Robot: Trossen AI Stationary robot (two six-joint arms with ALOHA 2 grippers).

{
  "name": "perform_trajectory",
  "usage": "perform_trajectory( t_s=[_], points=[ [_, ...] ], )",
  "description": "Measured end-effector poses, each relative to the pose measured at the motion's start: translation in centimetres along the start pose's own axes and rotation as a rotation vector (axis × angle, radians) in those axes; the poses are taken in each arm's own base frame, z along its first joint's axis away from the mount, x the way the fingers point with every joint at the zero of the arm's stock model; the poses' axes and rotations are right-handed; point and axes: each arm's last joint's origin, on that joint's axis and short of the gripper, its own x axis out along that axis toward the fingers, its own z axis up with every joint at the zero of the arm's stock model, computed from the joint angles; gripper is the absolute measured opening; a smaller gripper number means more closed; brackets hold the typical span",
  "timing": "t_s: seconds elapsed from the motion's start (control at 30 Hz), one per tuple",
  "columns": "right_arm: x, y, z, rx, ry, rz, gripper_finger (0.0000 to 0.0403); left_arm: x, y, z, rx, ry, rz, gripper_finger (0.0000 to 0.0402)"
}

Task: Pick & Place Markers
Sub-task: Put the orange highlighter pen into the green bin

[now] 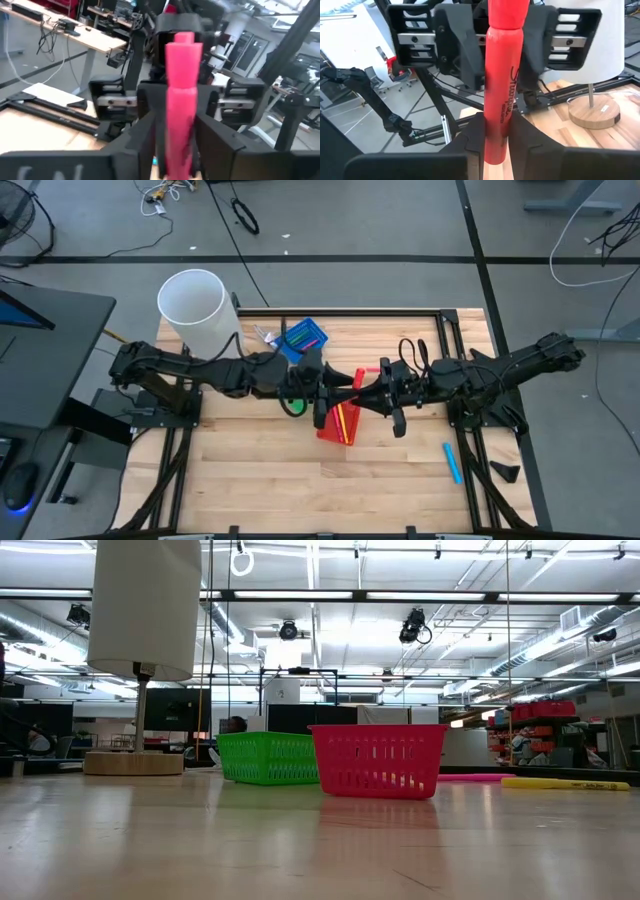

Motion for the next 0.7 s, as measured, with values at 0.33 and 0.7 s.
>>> perform_trajectory(
  t_s=[0.33, 0.7],
  points=[
    [-0.01, 0.05, -0.01, 0.000, 0.001, 0.006, 0.0047, 0.51, -0.15, -0.41, -0.008, 0.016, -0.063, 0.0078],
    [0.01, 0.02, -0.06, -0.001, 0.006, 0.002, 0.0053, 0.67, -0.06, -0.45, -0.007, 0.018, -0.078, 0.0069]
  ],
)
